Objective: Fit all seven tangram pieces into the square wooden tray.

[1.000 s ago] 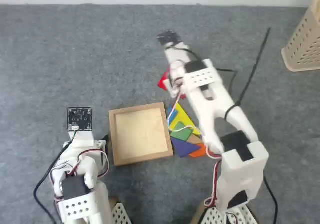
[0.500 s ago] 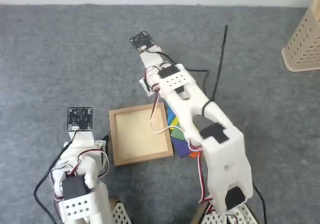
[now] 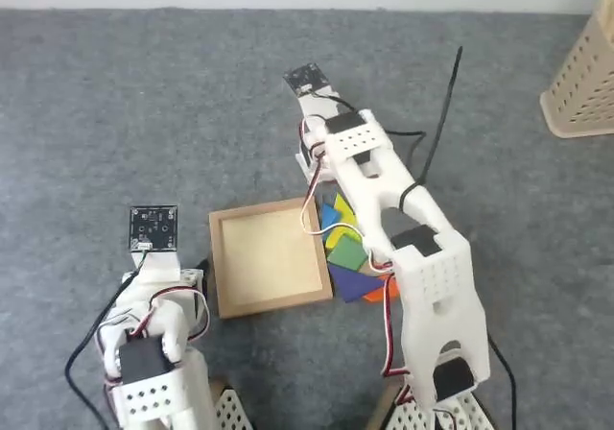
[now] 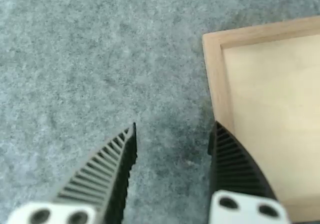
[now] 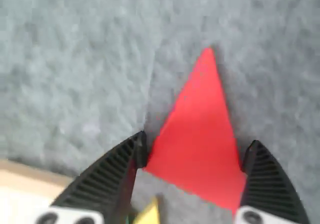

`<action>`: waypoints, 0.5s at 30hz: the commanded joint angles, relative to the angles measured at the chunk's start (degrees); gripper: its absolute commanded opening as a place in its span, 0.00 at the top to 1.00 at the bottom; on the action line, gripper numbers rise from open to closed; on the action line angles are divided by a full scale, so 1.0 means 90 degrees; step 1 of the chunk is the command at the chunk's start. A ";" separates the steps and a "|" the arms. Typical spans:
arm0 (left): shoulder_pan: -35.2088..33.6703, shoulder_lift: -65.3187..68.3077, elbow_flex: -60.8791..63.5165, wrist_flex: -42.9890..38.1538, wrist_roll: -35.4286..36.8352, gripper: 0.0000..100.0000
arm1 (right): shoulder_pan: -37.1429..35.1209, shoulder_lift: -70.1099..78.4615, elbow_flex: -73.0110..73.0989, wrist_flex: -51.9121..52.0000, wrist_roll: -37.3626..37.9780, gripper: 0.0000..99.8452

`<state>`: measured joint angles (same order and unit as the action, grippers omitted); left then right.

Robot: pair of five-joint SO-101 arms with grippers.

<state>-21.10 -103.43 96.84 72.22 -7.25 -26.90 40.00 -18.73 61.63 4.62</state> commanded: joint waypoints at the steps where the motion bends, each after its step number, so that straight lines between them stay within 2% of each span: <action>1: -0.0029 -0.0098 -0.0024 0.0020 0.0059 0.77 | 0.0278 -0.0181 -0.0234 0.0571 -0.0010 0.71; 9: -0.0029 -0.0098 -0.0024 0.0020 0.0059 0.77 | 0.1109 -0.0181 -0.0195 0.1294 -0.0020 0.71; 15: -0.0029 -0.0098 -0.0024 0.0020 0.0059 0.77 | 0.1411 -0.0962 0.1133 0.0943 0.0107 0.71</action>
<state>-21.10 -103.43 96.84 72.22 -7.25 -16.97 37.89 -15.21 71.21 4.88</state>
